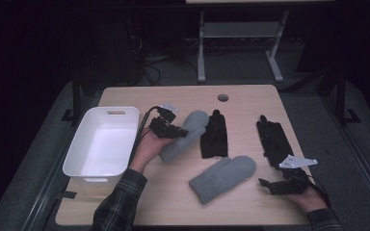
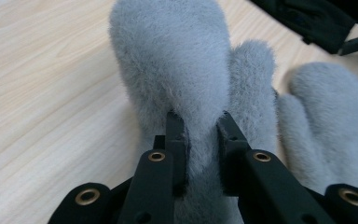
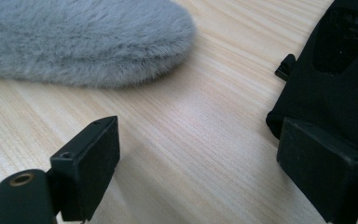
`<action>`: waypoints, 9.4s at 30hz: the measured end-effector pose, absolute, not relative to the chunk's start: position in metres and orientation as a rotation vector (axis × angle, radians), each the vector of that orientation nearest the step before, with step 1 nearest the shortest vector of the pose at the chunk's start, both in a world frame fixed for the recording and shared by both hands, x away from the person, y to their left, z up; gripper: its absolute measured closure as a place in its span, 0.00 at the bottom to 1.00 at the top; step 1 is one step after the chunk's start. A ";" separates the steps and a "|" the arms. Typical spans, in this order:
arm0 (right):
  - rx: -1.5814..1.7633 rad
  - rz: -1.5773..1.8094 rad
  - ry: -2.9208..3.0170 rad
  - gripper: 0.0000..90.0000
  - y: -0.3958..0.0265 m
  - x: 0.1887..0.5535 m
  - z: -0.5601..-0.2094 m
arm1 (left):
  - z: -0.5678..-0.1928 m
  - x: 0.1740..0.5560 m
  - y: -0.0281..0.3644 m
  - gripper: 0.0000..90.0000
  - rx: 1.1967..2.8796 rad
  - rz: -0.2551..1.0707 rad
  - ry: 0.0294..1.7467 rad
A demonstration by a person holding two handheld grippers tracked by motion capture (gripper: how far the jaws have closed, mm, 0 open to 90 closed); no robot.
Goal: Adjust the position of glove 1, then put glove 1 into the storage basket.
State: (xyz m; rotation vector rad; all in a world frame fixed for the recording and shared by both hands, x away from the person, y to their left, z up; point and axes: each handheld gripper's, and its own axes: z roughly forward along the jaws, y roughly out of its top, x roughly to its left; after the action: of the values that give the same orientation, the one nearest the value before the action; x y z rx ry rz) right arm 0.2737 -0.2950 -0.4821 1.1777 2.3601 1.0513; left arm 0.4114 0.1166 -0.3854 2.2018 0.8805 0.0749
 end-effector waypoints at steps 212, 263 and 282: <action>0.608 1.366 2.719 1.00 -0.132 0.250 -0.427 | -0.418 0.332 0.091 0.93 2.292 -0.142 0.471; 1.110 1.069 2.412 0.35 -0.288 0.260 -0.467 | -0.436 0.349 0.003 0.20 2.399 -0.080 0.440; 1.181 1.026 2.354 0.22 -0.298 0.271 -0.480 | -0.456 0.350 -0.009 0.35 2.453 -0.284 0.408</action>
State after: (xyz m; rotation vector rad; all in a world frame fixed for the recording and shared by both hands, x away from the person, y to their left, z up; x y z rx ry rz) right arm 0.2714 -0.2983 -0.4802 1.1809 2.3540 1.0261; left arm 0.3501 -0.0091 -0.4561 2.4530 0.4076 -0.2844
